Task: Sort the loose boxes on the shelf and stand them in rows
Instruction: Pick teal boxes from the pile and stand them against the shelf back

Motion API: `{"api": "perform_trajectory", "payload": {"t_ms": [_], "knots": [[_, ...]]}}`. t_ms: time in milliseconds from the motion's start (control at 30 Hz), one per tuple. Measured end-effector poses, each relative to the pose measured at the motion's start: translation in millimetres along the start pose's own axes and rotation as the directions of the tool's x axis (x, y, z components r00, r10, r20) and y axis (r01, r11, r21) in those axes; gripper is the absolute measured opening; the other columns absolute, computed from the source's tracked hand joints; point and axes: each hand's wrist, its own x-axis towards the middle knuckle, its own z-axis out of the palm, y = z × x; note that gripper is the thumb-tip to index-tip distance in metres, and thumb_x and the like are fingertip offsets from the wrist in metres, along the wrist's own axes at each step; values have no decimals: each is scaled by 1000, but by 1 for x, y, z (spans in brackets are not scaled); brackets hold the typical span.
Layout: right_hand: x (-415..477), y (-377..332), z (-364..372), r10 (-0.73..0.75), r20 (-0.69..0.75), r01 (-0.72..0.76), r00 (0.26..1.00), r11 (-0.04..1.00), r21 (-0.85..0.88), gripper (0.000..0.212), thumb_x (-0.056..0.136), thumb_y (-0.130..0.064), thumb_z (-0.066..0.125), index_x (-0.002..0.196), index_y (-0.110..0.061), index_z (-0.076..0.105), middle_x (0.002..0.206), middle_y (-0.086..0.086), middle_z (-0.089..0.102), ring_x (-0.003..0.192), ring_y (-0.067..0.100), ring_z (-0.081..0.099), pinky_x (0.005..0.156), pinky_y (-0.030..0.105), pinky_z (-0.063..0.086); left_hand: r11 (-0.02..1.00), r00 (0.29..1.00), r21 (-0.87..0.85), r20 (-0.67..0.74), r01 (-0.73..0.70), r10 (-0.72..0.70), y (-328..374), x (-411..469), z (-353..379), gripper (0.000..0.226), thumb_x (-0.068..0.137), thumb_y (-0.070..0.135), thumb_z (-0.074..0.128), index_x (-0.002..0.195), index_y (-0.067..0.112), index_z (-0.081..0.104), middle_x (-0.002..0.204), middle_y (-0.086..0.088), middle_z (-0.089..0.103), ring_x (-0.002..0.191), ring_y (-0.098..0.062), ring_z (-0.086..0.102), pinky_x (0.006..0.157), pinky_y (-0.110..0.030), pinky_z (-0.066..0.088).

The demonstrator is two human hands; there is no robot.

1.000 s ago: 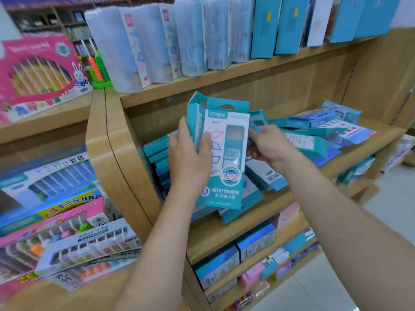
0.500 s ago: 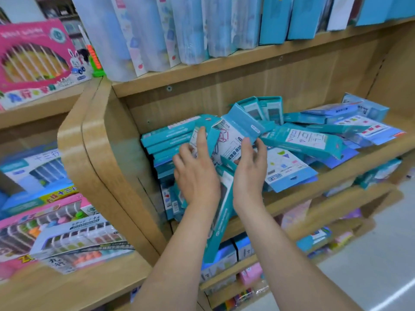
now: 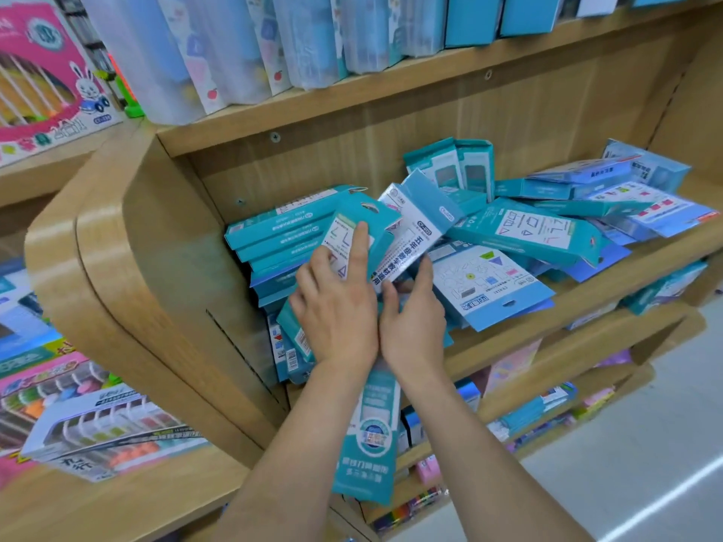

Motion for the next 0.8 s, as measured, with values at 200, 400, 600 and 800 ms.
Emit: {"api": "perform_trajectory", "payload": {"t_ms": [200,400,600,800], "knots": [[15,1,-22,4,116,1,993,999,-44,51,90,-41,56,135,-26,36,97,3,69,88,24,65,79,42,52,998,999,-61,-46,-14,12,-14,9,-16,69,83,17,66,142,29,33,112,-10,54,98,-31,50,69,-43,48],[48,-7,-53,14,85,-15,996,1000,4,31,84,-46,61,108,-26,61,98,-2,71,90,25,66,82,40,52,897,981,-441,-176,0,-87,-25,-17,-59,37,92,14,56,127,16,46,113,-5,62,100,-20,57,84,-31,47],[62,-6,-85,-11,90,11,996,1000,6,21,86,-40,65,102,-29,60,93,2,71,84,19,67,76,31,50,922,980,-334,-93,-196,175,-32,-37,-65,43,81,13,67,119,26,51,106,8,62,96,-10,56,81,-23,45],[82,10,-127,45,40,-44,998,999,-18,45,89,-41,61,124,-14,60,128,3,60,118,18,55,98,28,42,912,902,-78,137,-403,410,-47,-46,-19,45,72,15,59,117,24,60,105,-3,66,93,-27,51,69,-45,52]]}}
